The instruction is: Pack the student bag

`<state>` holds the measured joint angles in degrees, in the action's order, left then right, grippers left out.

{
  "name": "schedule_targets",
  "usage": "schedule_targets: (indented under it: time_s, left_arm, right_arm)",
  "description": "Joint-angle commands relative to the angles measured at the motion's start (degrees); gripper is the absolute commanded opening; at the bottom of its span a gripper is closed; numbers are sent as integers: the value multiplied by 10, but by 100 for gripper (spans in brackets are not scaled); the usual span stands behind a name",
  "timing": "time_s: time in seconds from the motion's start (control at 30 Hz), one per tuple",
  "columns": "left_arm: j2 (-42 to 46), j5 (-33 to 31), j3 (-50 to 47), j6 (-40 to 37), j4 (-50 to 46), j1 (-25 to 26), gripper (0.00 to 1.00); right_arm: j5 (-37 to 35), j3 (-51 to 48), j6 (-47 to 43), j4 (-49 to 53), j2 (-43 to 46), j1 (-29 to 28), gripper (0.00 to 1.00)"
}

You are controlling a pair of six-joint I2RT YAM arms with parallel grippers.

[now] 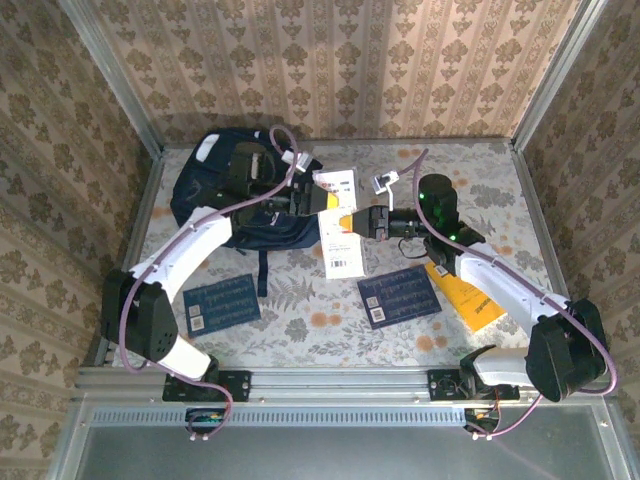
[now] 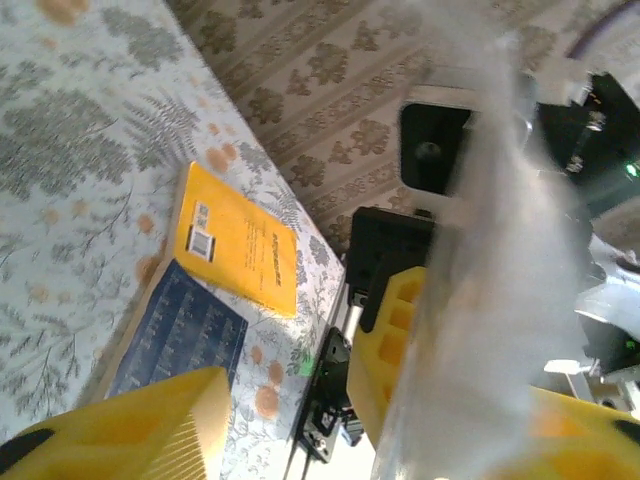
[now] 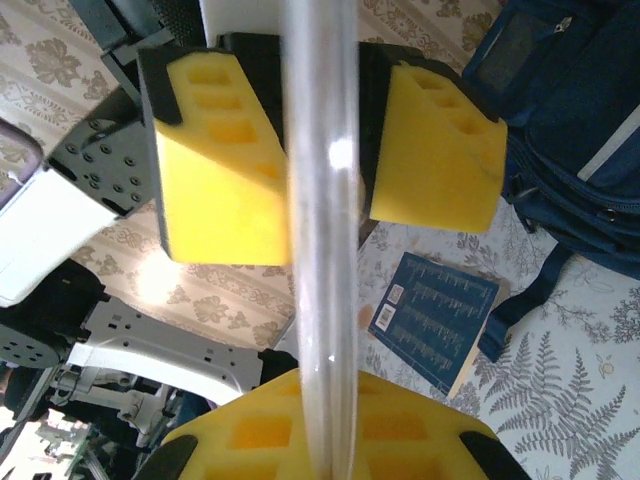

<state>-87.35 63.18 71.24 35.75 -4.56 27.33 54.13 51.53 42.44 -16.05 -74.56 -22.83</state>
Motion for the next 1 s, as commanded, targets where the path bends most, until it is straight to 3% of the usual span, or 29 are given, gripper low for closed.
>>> schedule_targets:
  time_s: [0.0,0.3,0.43,0.5,0.6,0.67,0.7,0.83,0.97]
  left_arm:
    - [21,52,-23,78,134,1,47]
    - [23,84,-49,173,283,15,22]
    - [10,94,-61,256,396,18,5]
    - [3,91,-64,297,446,16,3]
    - [-8,69,-73,366,528,6,3]
    - [-17,31,-87,429,604,-8,3]
    - [-21,10,-94,456,636,-24,3]
    - [-53,-85,-122,567,784,-41,0]
    - [-52,-128,-131,553,777,-35,0]
  right_arm:
    - [19,-8,18,-40,14,-4,0]
    - [18,-20,37,-70,4,-3,0]
    - [12,-20,41,-72,4,-4,0]
    - [3,-22,41,-71,8,-3,0]
    - [-35,-33,43,-70,19,-3,19]
    - [-77,-53,58,-89,32,-4,42]
    - [-101,-63,65,-98,38,-4,47]
    - [-200,-134,159,-208,61,-7,75]
    - [-270,-180,241,-311,70,-19,88]
